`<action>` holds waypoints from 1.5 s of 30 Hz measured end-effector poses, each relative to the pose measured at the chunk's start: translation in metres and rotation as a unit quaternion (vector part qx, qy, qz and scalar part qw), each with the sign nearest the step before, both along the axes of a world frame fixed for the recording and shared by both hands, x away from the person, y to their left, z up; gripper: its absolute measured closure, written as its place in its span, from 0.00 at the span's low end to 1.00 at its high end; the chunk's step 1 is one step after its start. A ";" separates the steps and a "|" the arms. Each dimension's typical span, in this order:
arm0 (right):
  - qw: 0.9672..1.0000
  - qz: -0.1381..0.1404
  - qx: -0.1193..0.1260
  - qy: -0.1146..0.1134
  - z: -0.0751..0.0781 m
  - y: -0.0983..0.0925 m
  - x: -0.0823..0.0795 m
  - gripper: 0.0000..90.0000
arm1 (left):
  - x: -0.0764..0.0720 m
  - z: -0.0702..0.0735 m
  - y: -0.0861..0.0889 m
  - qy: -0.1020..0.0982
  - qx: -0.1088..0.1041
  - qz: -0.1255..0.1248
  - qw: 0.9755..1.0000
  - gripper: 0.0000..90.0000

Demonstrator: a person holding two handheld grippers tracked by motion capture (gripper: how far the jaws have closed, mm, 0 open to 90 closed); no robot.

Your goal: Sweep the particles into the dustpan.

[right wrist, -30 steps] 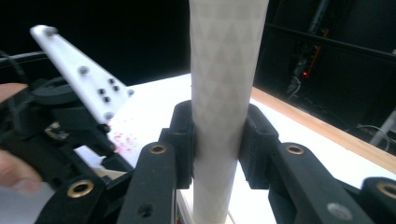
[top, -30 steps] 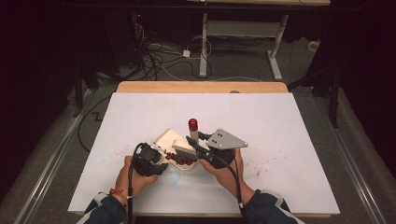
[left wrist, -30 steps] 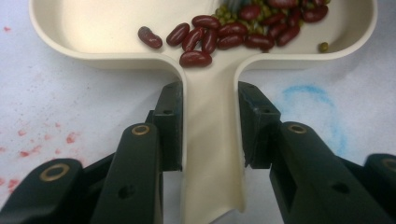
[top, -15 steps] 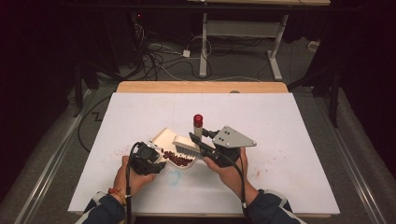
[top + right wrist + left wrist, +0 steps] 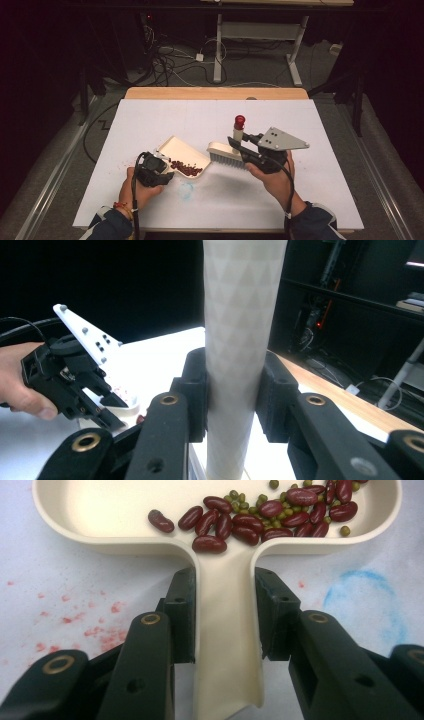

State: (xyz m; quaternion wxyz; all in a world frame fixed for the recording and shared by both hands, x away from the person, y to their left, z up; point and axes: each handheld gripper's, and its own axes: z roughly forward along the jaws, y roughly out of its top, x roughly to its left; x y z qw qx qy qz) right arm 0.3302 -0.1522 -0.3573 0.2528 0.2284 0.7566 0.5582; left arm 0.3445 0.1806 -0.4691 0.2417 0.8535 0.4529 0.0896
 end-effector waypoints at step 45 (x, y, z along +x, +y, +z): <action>0.997 -0.019 -0.037 0.065 -0.016 -0.120 -0.033 0.78 | 0.004 -0.002 0.022 -0.008 -0.006 0.043 0.999 0.71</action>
